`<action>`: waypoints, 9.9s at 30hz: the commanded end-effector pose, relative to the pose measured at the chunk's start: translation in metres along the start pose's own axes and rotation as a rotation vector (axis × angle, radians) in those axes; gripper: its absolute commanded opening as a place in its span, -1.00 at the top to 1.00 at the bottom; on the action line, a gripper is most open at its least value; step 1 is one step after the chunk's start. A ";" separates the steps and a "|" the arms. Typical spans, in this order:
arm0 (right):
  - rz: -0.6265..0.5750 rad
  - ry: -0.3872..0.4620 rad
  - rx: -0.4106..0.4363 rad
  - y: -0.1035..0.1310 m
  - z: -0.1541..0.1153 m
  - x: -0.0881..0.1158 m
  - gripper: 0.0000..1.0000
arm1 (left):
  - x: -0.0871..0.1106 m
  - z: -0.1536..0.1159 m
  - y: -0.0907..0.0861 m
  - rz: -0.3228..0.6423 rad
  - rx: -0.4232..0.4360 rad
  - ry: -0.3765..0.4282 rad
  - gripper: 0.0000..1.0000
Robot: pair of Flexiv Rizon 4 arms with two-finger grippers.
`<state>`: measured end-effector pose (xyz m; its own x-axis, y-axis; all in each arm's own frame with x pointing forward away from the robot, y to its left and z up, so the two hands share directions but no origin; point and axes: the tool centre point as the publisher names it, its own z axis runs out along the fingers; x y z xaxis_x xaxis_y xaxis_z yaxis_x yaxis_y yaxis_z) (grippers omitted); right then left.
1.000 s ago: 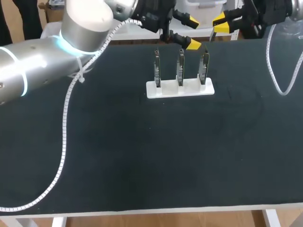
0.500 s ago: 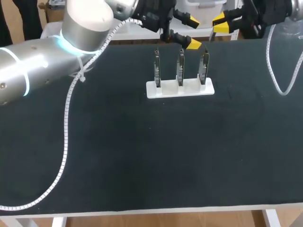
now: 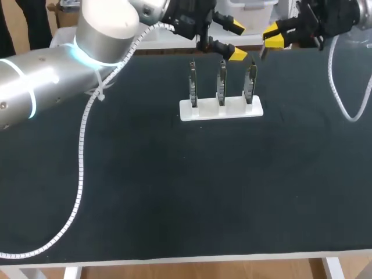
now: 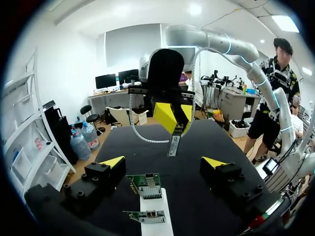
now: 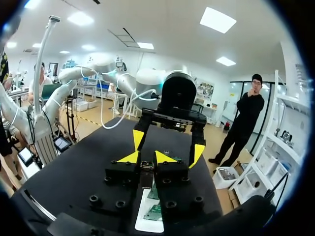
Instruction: Pick up the optical module with the left hand, and insert it into the network port with the right hand.
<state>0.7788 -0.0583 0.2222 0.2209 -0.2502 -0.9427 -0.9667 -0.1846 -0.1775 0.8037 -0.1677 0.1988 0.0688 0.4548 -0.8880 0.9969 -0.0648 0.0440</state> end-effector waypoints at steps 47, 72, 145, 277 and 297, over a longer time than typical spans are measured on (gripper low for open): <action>0.035 -0.016 -0.098 -0.014 0.006 0.016 1.00 | -0.001 0.001 0.002 -0.001 0.004 0.005 -1.00; 0.073 0.004 -0.092 -0.018 0.012 0.033 1.00 | -0.001 0.001 0.002 -0.001 0.004 0.005 -1.00; 0.076 0.010 -0.062 -0.030 0.013 0.043 1.00 | -0.001 0.001 0.002 -0.001 0.004 0.005 -1.00; 0.107 0.013 -0.064 -0.030 0.019 0.060 1.00 | -0.001 0.001 0.002 -0.001 0.004 0.005 -1.00; 0.113 -0.009 -0.062 -0.030 0.023 0.068 1.00 | -0.001 0.001 0.002 -0.001 0.004 0.005 -1.00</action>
<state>0.8162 -0.0477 0.1579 0.1093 -0.2679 -0.9572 -0.9768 -0.2074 -0.0535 0.8038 -0.1675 0.1986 0.0690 0.4543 -0.8882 0.9969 -0.0650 0.0442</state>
